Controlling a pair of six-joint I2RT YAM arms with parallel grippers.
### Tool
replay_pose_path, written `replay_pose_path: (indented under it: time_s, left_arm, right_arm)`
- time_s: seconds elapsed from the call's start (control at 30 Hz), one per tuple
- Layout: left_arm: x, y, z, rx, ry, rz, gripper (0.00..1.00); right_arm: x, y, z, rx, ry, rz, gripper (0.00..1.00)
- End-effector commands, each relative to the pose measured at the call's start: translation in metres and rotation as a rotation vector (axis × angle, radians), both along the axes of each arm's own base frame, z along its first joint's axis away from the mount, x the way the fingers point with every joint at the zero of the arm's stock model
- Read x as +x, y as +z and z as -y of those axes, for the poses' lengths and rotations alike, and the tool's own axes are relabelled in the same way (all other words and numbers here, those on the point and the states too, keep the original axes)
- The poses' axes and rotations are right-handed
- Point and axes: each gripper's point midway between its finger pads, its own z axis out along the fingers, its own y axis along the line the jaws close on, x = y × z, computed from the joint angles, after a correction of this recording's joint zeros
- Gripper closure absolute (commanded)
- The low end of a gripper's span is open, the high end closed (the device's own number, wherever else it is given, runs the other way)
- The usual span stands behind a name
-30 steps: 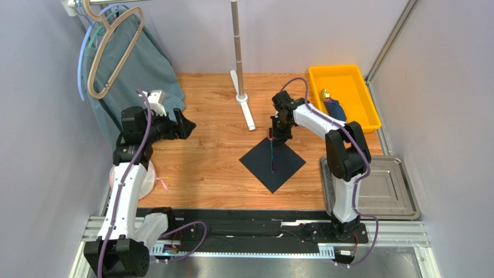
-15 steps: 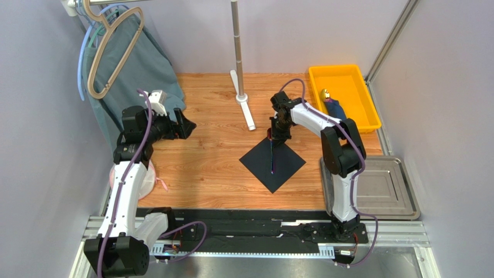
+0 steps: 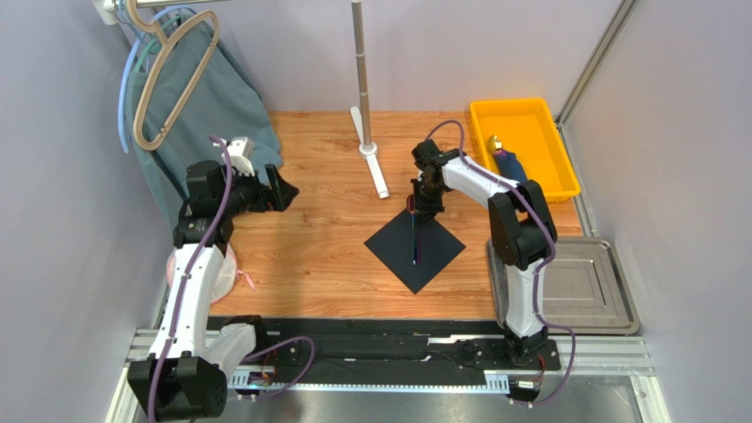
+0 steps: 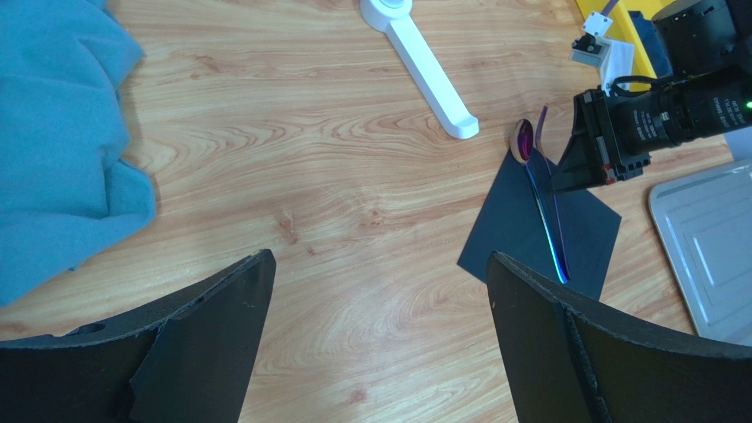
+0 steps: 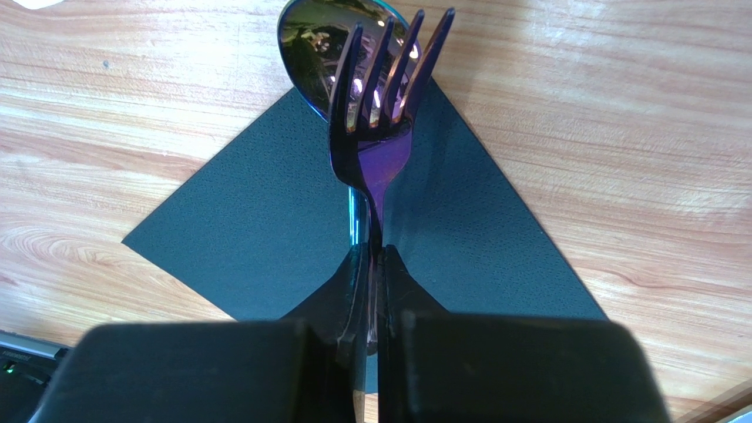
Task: Place the utensils on the paper napkin and roll it up
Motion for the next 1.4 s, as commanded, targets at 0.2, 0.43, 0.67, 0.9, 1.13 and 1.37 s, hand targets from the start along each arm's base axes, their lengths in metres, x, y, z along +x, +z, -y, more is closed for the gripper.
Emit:
replay_pose_path:
  time_s: [0.2, 0.43, 0.67, 0.9, 1.13, 1.37]
  left_arm:
    - [0.004, 0.014, -0.001, 0.021, -0.01, 0.04, 0.01]
    - [0.005, 0.013, 0.0, 0.021, -0.014, 0.038, 0.01]
    - [0.004, 0.014, 0.0, 0.025, -0.022, 0.042, 0.01]
    - [-0.012, 0.023, 0.018, 0.108, -0.186, 0.102, 0.01]
    - [-0.051, 0.01, 0.086, 0.365, -0.647, 0.285, 0.01]
    - [-0.097, -0.034, 0.198, 0.523, -1.08, 0.422, 0.19]
  right_arm:
    - [0.008, 0.01, -0.004, 0.0, 0.012, 0.035, 0.89]
    - [0.008, 0.008, -0.003, -0.009, 0.011, 0.032, 0.85]
    - [0.008, 0.011, -0.005, 0.005, 0.01, 0.032, 0.82]
    - [0.004, 0.068, -0.016, 0.144, 0.055, 0.108, 0.77]
    - [-0.024, 0.083, 0.019, 0.241, 0.063, 0.082, 0.6]
    - [-0.04, 0.06, 0.052, 0.309, -0.01, 0.056, 0.66]
